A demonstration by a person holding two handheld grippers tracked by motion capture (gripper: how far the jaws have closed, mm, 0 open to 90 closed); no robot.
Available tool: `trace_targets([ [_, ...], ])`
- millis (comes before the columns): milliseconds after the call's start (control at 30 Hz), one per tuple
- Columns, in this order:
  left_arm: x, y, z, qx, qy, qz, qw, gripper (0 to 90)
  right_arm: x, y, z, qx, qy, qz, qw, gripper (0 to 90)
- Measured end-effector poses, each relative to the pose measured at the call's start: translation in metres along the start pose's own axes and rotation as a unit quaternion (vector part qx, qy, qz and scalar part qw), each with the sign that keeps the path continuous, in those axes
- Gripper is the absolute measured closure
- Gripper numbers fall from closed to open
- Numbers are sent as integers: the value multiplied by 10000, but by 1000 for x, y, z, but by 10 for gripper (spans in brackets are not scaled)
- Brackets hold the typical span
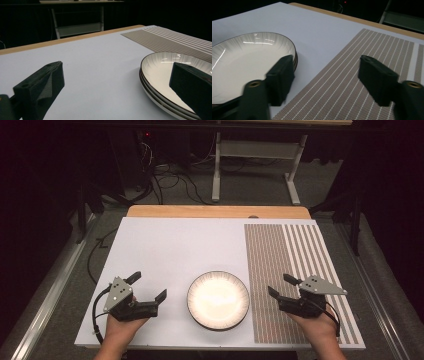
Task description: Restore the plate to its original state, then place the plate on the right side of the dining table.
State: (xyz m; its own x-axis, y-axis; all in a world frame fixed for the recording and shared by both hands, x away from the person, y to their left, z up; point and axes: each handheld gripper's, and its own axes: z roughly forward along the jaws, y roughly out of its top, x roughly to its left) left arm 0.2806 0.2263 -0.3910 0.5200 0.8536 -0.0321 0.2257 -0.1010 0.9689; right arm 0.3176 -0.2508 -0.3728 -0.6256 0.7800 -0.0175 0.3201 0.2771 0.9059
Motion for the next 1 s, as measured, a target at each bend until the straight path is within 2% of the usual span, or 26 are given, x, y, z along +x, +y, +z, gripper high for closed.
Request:
trace_targets([
  [100, 0, 0, -1, -2, 0, 3, 10000, 3, -4, -4, -1, -1, -89, 150, 9998, 2],
  [233, 0, 0, 0, 12, -19, 8, 10000, 2, -7, -5, -2, -117, -263, 224, 9993, 3],
  [433, -3, 3, 3, -10, -43, 92, 9999, 1, -6, -7, 0, -118, -215, 184, 9995, 4],
  [733, -3, 2, 6, 16, -122, 53, 9999, 2, -2, -3, -3, -282, -145, 219, 9993, 14],
  [867, -3, 2, 4, 6, -111, 10, 9999, 2, 3, 1, 1, -267, -133, 167, 9994, 66],
  [1000, -4, 3, 3, -19, -83, 14, 10000, 2, 10, 10, 7, -194, 17, 34, 9998, 130],
])
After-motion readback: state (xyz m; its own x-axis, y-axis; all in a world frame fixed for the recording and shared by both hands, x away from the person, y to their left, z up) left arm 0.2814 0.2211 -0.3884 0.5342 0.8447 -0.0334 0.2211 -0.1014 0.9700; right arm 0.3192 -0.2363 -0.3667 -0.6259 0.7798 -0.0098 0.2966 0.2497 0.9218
